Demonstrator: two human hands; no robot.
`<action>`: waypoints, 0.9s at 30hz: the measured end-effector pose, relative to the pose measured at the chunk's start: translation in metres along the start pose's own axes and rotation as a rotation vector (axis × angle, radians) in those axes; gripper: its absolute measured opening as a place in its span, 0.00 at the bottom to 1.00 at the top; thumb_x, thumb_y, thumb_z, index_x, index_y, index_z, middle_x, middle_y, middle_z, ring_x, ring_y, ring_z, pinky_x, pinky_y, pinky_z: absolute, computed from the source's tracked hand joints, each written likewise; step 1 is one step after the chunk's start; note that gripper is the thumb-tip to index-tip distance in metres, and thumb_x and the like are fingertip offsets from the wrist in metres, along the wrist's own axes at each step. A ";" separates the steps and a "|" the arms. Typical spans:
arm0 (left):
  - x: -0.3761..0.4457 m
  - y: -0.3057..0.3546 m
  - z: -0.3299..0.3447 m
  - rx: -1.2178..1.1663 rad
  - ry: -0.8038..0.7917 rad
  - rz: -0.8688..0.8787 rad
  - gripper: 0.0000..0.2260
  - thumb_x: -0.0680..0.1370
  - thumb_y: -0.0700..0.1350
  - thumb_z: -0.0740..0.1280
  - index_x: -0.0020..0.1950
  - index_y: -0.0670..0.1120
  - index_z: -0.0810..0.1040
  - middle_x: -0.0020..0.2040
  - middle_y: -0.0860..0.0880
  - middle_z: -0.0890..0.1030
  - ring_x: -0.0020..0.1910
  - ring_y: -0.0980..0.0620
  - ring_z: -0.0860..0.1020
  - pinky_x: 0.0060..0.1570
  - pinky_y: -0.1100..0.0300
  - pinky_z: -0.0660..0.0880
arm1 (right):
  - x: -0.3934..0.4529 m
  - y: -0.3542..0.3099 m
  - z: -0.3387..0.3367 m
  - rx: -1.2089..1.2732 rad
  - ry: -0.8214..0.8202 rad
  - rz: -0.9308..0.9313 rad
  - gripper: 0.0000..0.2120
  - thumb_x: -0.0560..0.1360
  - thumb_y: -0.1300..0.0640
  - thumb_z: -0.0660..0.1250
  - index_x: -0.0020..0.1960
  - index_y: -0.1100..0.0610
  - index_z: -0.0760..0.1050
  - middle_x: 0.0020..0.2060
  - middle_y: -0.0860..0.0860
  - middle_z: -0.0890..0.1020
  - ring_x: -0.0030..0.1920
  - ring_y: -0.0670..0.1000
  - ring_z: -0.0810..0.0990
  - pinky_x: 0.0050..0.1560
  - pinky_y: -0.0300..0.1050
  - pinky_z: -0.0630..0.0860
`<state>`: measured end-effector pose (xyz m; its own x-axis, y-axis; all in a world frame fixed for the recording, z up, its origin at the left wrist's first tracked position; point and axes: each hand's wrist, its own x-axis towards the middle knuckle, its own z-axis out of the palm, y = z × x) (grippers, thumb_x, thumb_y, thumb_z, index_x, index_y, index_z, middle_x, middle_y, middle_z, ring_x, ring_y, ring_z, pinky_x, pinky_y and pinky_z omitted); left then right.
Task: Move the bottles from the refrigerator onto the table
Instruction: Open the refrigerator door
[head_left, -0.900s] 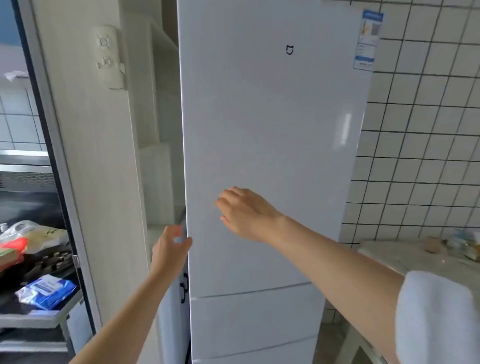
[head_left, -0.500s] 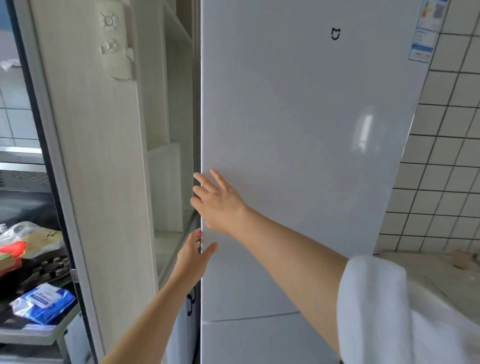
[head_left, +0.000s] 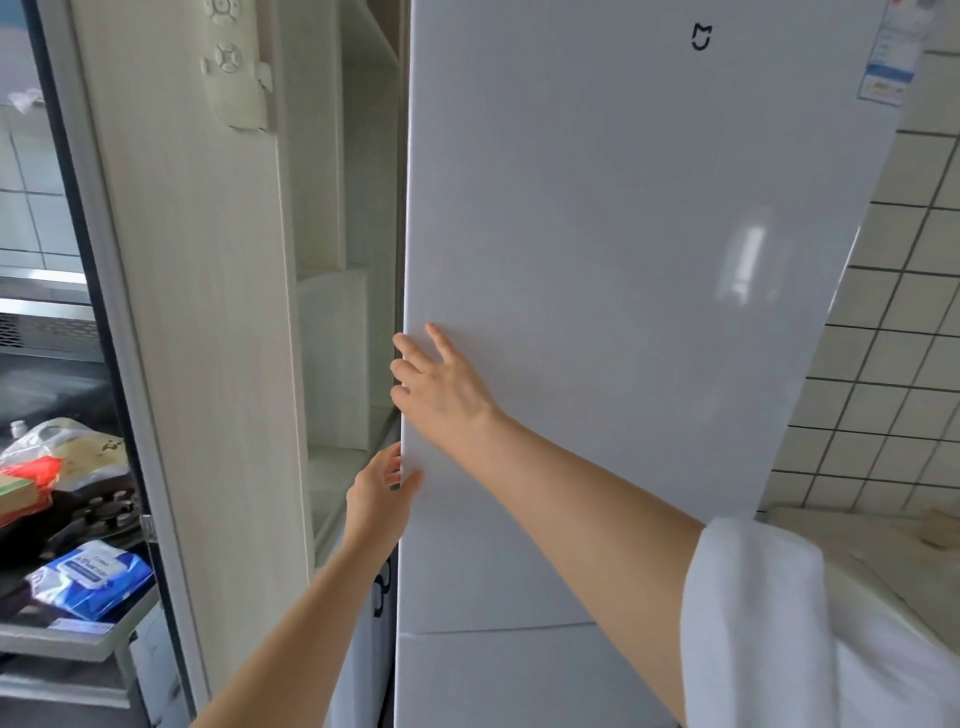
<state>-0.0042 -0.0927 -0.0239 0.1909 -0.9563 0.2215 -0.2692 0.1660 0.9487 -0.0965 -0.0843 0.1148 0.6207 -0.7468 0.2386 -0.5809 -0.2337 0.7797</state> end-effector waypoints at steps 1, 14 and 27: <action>0.000 0.001 -0.001 -0.010 -0.001 -0.005 0.14 0.78 0.41 0.66 0.63 0.51 0.78 0.54 0.53 0.81 0.55 0.52 0.79 0.47 0.58 0.74 | -0.001 0.000 0.000 -0.008 0.003 0.007 0.19 0.80 0.58 0.56 0.71 0.55 0.66 0.74 0.55 0.60 0.77 0.57 0.45 0.74 0.64 0.43; -0.125 0.008 -0.014 -0.138 0.058 0.058 0.14 0.70 0.44 0.77 0.52 0.55 0.81 0.47 0.54 0.84 0.47 0.55 0.82 0.48 0.66 0.74 | -0.115 -0.005 -0.009 0.094 0.632 -0.061 0.11 0.76 0.67 0.60 0.47 0.57 0.79 0.57 0.56 0.79 0.70 0.59 0.68 0.69 0.63 0.63; -0.353 0.082 0.075 -0.058 0.089 0.214 0.15 0.66 0.44 0.80 0.47 0.51 0.78 0.42 0.56 0.81 0.45 0.59 0.80 0.47 0.71 0.72 | -0.394 0.033 -0.067 0.853 0.594 0.162 0.13 0.79 0.60 0.57 0.60 0.58 0.76 0.65 0.54 0.73 0.69 0.53 0.67 0.67 0.48 0.68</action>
<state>-0.1649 0.2401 -0.0408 0.2181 -0.8733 0.4356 -0.2579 0.3789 0.8888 -0.3251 0.2443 0.0857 0.5273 -0.4370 0.7287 -0.7149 -0.6916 0.1026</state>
